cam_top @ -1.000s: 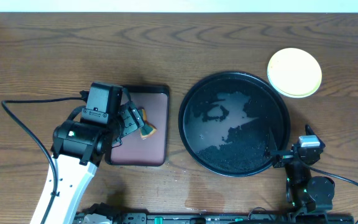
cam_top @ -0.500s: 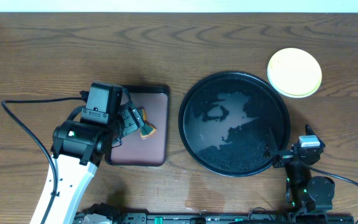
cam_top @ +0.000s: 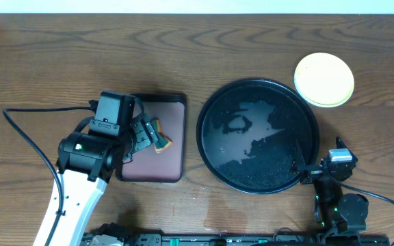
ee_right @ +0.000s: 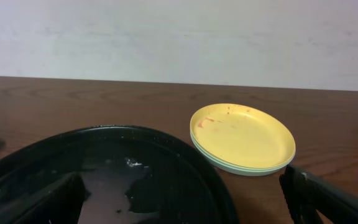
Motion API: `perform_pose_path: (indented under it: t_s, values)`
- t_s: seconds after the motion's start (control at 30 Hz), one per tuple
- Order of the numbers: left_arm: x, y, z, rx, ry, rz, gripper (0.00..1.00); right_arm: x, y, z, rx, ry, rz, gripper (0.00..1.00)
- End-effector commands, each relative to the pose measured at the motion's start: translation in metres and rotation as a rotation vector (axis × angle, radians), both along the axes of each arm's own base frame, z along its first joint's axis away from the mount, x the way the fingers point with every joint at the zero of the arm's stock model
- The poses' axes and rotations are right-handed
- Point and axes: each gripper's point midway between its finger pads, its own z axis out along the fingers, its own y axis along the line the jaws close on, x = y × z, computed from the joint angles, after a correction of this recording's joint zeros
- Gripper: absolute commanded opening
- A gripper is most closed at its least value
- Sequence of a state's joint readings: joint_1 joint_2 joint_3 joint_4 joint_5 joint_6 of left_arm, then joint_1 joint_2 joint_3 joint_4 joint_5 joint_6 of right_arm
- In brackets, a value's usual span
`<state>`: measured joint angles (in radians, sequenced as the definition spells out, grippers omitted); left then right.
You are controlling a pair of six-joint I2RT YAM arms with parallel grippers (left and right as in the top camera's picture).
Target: Clean dirty plates on tray and stack at the side
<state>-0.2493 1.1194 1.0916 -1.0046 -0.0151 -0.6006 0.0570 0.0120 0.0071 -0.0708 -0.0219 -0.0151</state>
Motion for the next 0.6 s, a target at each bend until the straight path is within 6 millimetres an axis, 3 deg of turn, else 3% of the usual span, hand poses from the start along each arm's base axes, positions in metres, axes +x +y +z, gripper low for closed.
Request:
perform_pose_path:
  t_s: [0.0,0.23,0.47,0.57]
  values:
    - [0.002,0.005,0.003,0.038,-0.007,-0.017,0.84,0.0,-0.001,0.0,-0.009,0.0,-0.008,0.99]
    - [-0.003,0.01,-0.007,0.177,0.016,-0.239,0.84,0.0,-0.001,0.0,-0.009,0.0,-0.007,0.99]
    - [-0.022,0.015,-0.045,0.224,0.092,-0.336,0.84,0.0,-0.001,0.0,-0.009,0.0,-0.008,0.99]
    - [-0.018,0.01,-0.062,0.206,0.026,-0.359,0.84,0.0,-0.001,0.0,-0.009,0.0,-0.007,0.99]
